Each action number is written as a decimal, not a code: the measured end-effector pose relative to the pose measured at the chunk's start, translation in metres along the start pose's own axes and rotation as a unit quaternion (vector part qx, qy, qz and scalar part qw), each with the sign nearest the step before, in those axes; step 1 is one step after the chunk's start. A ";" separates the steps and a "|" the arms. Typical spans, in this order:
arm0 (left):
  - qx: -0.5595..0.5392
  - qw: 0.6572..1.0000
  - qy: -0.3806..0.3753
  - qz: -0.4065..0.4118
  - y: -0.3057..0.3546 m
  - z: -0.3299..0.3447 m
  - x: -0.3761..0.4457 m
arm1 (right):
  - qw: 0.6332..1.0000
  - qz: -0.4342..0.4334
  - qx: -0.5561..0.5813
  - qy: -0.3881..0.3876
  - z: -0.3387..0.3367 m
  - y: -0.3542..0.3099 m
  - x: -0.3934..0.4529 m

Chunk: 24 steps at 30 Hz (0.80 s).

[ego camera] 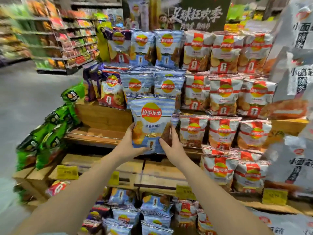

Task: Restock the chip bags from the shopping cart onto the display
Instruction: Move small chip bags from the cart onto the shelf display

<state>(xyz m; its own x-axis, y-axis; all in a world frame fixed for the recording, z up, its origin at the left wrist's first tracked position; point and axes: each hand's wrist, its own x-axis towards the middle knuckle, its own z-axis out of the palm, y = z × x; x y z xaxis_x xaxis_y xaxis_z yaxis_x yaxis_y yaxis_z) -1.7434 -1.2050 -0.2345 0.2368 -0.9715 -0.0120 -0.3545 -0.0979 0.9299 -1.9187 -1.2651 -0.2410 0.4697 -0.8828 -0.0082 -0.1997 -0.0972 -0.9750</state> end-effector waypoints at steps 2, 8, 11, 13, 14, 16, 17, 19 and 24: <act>0.014 1.000 0.009 -0.010 -0.011 -0.018 0.009 | 0.999 0.017 0.024 -0.015 0.017 0.001 0.016; 0.003 0.999 0.019 -0.031 -0.041 -0.056 0.040 | 0.999 0.022 0.004 -0.039 0.057 0.005 0.070; -0.006 0.998 0.035 -0.044 -0.062 -0.073 0.063 | 0.998 0.030 -0.012 -0.047 0.077 0.008 0.093; -0.019 0.998 0.034 -0.041 -0.072 -0.082 0.081 | 0.998 0.044 -0.019 -0.047 0.089 0.012 0.109; -0.020 0.999 0.028 -0.039 -0.077 -0.087 0.093 | 0.997 0.056 -0.022 -0.040 0.093 0.014 0.122; -0.014 0.999 0.014 -0.040 -0.086 -0.095 0.115 | 0.996 0.079 -0.021 -0.029 0.099 0.016 0.140; -0.009 0.999 0.003 -0.038 -0.092 -0.099 0.127 | 0.996 0.090 -0.011 -0.025 0.102 0.017 0.150; -0.003 0.998 -0.005 -0.058 -0.104 -0.105 0.149 | 0.994 0.108 0.009 -0.014 0.108 0.024 0.168; 0.046 0.994 -0.030 -0.098 -0.146 -0.113 0.197 | 0.988 0.150 0.009 0.037 0.127 0.049 0.203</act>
<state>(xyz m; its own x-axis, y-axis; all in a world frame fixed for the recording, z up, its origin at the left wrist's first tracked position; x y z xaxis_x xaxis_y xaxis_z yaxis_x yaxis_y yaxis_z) -1.5427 -1.3577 -0.3307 0.2566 -0.9427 -0.2133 -0.3887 -0.3027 0.8702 -1.7243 -1.3906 -0.3186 0.3278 -0.9015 -0.2827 -0.3053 0.1821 -0.9347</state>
